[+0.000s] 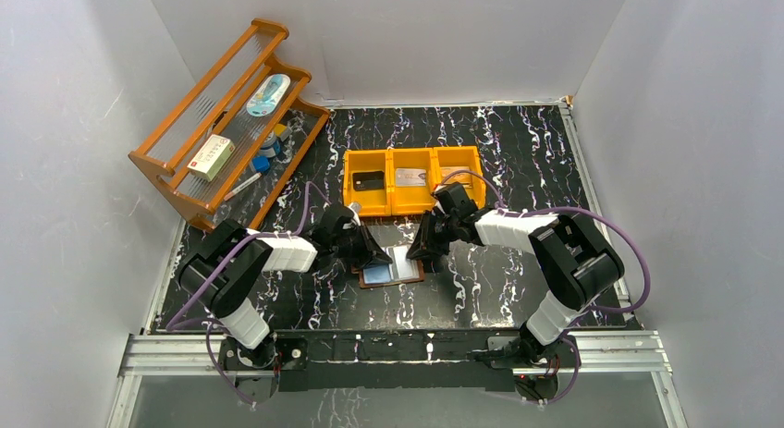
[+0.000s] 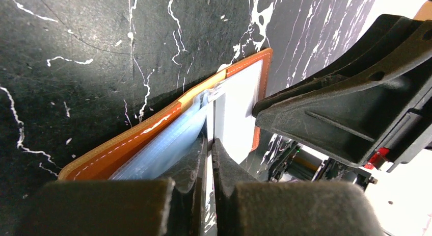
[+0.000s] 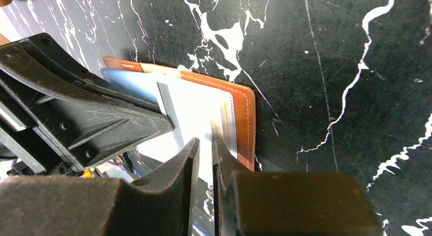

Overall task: Take the credit cards out of the card holder
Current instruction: Remove the credit card from the card holder.

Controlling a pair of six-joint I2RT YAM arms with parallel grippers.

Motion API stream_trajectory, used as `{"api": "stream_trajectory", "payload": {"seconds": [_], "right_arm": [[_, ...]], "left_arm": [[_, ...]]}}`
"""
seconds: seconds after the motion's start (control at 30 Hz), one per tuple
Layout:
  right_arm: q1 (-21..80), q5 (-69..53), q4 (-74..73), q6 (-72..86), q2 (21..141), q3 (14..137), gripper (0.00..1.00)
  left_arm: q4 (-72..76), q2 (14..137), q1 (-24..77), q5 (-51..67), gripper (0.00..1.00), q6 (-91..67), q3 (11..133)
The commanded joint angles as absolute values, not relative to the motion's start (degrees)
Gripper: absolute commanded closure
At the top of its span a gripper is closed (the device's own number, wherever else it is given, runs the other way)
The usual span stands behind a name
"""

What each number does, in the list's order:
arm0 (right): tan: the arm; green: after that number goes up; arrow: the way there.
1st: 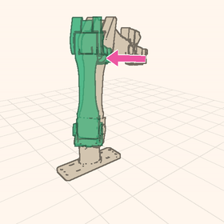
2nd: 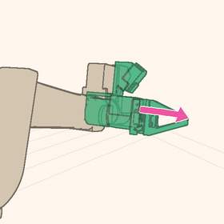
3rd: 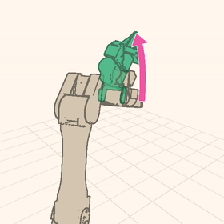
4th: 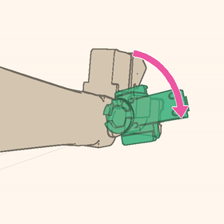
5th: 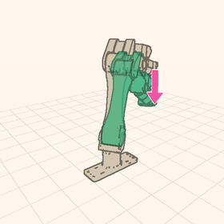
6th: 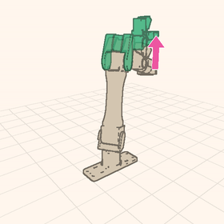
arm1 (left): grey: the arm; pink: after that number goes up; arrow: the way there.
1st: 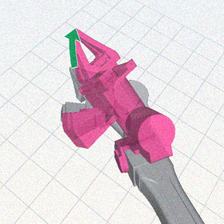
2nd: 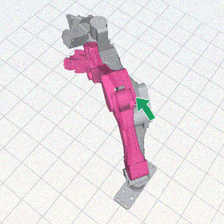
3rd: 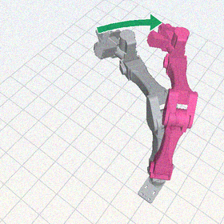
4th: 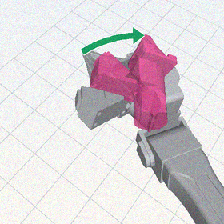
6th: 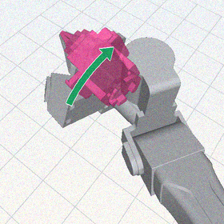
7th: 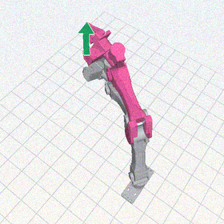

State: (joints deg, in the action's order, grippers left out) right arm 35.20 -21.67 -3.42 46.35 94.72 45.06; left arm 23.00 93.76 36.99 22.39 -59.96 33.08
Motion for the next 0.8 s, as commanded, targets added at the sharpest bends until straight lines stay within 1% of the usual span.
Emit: {"api": "stream_trajectory", "payload": {"seconds": [0.0,0.27,0.57,0.73,0.77], "right_arm": [[35.67,-15.76,-7.29,44.67,98.41,41.66,0.76],[35.65,-14.08,-8.42,44.93,98.74,41.92,0.77],[35.67,-14.72,-8.81,44.42,98.55,42.84,0.77],[35.6,-16.72,-7.91,43.86,98.26,43.34,0.76],[35.64,-16.84,-7.91,43.86,98.34,43.46,0.76]], "left_arm": [[23.95,95.57,38.23,22.67,1.0,-62.28,30.34],[15.94,89.95,37.3,18.64,1.0,-57.83,30.57],[14.61,87.62,35.55,19.43,1.0,-55.63,29.97],[17.37,88.82,35.5,21.11,1.0,-56.84,30.18],[18.33,89.2,35.51,21.51,0.92,-57.62,30.23]]}}
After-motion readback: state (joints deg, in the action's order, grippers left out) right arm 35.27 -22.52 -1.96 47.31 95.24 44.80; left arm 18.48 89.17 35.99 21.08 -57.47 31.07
